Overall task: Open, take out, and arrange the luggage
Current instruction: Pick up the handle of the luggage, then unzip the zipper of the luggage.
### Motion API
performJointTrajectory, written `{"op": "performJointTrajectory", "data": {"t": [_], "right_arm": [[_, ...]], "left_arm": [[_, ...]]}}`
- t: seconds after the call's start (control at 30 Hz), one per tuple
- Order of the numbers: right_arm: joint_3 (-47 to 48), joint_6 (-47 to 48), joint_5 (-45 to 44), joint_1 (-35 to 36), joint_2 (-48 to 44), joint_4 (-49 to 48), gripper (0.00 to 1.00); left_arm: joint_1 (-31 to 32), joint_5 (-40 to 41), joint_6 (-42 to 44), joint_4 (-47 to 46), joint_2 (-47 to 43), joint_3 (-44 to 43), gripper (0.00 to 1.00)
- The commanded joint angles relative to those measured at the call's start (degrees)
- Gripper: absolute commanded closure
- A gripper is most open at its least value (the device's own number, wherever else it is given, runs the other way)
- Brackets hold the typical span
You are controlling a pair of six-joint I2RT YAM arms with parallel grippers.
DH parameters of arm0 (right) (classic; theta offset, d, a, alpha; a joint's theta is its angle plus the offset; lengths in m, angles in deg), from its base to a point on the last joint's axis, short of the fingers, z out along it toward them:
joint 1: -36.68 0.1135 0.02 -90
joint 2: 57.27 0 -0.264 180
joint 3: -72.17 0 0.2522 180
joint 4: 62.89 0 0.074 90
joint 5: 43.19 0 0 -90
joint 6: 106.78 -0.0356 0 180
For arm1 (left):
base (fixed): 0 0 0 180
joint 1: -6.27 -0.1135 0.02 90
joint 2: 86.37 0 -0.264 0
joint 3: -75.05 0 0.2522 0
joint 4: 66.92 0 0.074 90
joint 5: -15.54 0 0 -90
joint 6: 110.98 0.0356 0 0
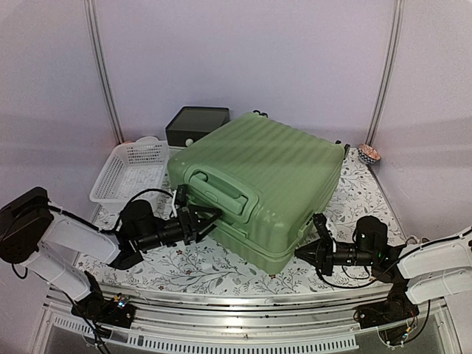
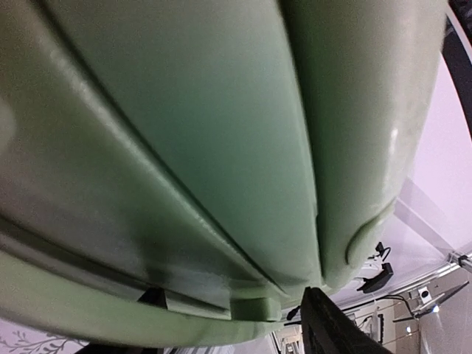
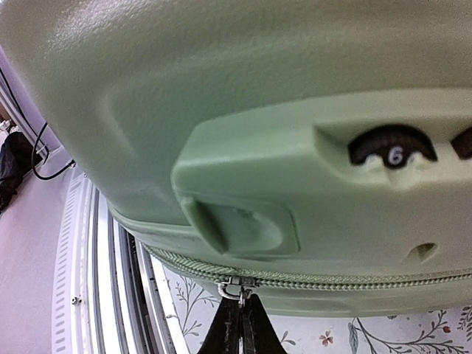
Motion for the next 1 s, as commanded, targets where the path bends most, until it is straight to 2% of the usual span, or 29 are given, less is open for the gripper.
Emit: {"op": "performJointTrajectory", "data": {"t": [0.0, 0.07, 0.23, 0.3, 0.47, 0.57, 0.8, 0.97], "right_arm": [[0.82, 0.7, 0.08, -0.17, -1.05, 0.16, 0.97], [0.76, 0.74, -0.25, -0.21, -1.17, 0.39, 0.97], [0.91, 0.87, -2.42, -0.21, -2.43, 2.0, 0.97], [0.76, 1.11, -3.79, -0.21, -3.43, 2.79, 0.97], [0.5, 1.22, -7.65, -0.22, -6.61, 4.95, 0.97], [0.51, 0.61, -12.2, -0.22, -7.48, 5.32, 0.98], [2.34, -1.64, -20.4, -0.6, -6.09, 6.29, 0.98], [2.58, -2.47, -23.82, -2.61, -6.38, 7.39, 0.98]], "left_arm": [[0.8, 1.42, -0.65, -3.16, 1.18, -1.25, 0.39], [0.81, 1.77, -1.02, -3.14, 1.78, -1.31, 0.46], [0.73, 4.98, -1.09, -5.17, 0.45, 1.44, 0.79], [0.65, 6.38, -0.44, -2.83, -1.77, 2.37, 0.84], [0.15, 8.18, 3.16, 7.73, -9.12, 2.58, 0.89], [-0.18, 10.92, 3.31, 12.83, -14.6, 4.27, 1.0], [-1.69, 14.57, 5.81, 27.84, -26.78, 5.7, 1.0], [-5.18, 12.72, 5.55, 34.59, -35.49, 7.82, 1.0]]}}
